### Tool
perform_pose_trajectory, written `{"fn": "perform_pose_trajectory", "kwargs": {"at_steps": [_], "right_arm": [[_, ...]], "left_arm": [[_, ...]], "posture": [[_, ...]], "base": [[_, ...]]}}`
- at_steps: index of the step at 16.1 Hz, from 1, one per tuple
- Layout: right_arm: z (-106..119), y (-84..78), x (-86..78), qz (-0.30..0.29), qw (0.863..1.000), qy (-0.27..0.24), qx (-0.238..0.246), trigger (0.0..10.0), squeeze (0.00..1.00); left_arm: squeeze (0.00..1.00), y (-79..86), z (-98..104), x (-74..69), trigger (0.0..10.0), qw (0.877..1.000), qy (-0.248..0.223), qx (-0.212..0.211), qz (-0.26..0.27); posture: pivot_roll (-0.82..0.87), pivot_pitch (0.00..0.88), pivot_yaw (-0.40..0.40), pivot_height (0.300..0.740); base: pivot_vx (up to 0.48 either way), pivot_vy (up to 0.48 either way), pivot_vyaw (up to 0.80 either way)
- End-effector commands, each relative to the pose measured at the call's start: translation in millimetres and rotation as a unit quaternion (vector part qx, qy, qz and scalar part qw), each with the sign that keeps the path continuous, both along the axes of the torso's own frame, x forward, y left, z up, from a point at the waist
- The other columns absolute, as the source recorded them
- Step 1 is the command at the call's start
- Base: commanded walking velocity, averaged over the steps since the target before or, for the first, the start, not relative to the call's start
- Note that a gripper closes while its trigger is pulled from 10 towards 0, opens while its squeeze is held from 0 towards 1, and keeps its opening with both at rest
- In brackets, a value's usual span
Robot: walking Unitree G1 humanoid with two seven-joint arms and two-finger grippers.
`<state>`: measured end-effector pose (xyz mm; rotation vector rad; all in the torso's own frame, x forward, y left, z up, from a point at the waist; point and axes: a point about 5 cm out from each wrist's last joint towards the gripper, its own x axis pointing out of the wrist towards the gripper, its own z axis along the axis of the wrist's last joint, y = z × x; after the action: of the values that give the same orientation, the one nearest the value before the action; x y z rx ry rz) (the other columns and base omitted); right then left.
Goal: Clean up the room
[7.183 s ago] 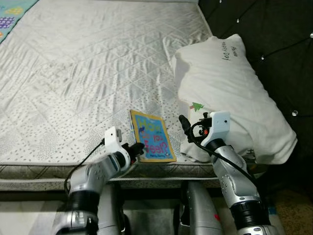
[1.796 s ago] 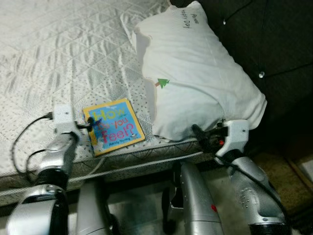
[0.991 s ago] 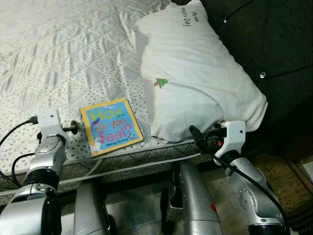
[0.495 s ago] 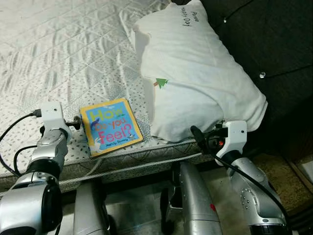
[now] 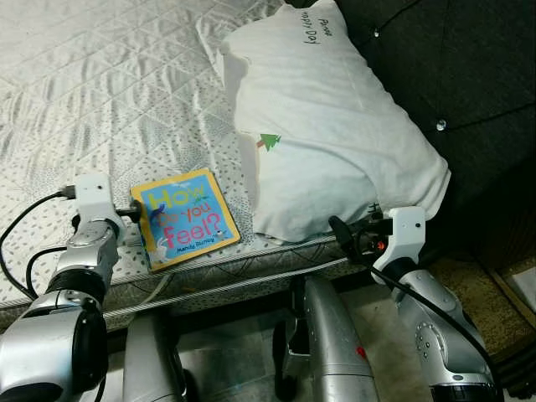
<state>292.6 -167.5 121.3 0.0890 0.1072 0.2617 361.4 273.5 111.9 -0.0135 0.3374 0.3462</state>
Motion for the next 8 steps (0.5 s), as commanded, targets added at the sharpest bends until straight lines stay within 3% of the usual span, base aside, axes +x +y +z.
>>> {"fn": "perform_pose_trajectory", "kwargs": {"at_steps": [1, 5, 8], "right_arm": [[0.9, -3.2, -3.0, -0.005, 1.0, -0.001, 0.001, 10.0, 0.0], [0.3, -3.9, -4.7, -0.005, 1.0, 0.0, 0.0, 10.0, 0.0], [0.9, -6.1, -6.2, -0.007, 1.0, 0.0, -0.002, 10.0, 0.0]], "left_arm": [[0.0, 8.8, -4.4, -5.7, 10.0, 1.0, 0.004, -0.004, 0.026], [0.0, 16.7, -7.4, -10.5, 10.0, 0.999, 0.011, -0.004, 0.04], [0.0, 12.4, -7.7, -8.2, 10.0, 0.999, 0.026, -0.003, 0.019]], "posture": [[-0.14, 0.24, -0.049, 0.506], [-0.14, 0.248, -0.048, 0.506], [-0.16, 0.252, -0.05, 0.506]], "base": [[0.0, 0.0, 0.0], [0.0, 0.0, 0.0], [0.0, 0.0, 0.0]]}}
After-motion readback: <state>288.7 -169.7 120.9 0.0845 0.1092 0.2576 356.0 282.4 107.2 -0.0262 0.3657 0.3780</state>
